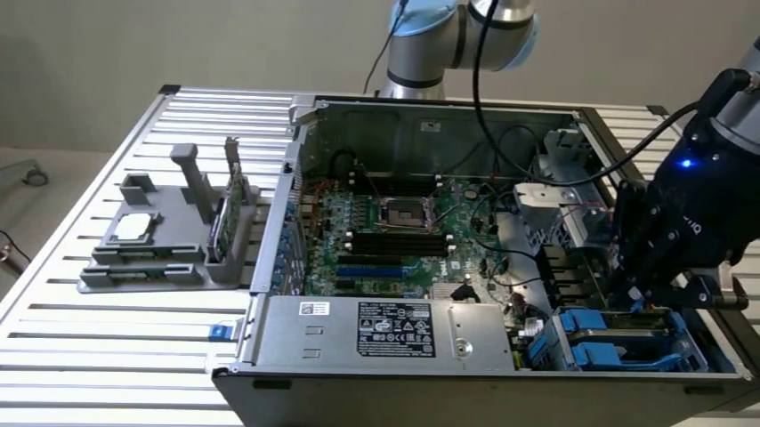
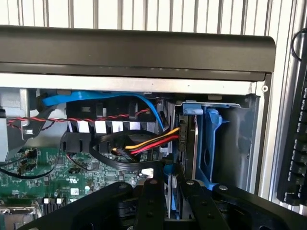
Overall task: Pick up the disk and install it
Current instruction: 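Insert the second disk wire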
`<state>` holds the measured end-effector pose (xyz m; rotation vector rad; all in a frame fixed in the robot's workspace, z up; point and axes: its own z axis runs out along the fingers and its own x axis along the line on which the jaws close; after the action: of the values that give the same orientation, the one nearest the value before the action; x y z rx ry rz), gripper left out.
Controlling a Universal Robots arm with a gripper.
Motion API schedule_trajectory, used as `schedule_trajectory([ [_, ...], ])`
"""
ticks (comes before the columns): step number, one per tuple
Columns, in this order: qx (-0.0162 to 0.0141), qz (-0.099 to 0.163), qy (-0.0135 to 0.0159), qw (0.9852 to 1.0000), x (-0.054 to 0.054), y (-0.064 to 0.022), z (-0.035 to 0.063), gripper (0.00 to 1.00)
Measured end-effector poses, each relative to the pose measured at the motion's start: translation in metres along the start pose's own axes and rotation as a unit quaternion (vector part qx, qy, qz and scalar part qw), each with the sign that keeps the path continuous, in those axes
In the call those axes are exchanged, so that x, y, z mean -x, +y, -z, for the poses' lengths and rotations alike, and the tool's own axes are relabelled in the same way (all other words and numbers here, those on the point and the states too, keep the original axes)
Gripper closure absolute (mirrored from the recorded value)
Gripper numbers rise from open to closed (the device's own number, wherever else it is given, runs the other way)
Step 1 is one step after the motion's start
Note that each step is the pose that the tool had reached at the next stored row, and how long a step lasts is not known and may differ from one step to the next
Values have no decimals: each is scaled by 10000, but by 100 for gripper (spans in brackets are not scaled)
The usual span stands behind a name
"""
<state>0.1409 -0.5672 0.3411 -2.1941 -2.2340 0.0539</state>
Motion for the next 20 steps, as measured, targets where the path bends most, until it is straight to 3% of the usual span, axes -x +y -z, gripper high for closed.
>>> schedule_trajectory([
  [3, 1, 3, 77, 10000, 59, 26, 0, 80],
  [9, 2, 5, 155, 9999, 185, 31, -4, 80],
  [20, 4, 9, 296, 9996, 191, 29, -7, 80],
])
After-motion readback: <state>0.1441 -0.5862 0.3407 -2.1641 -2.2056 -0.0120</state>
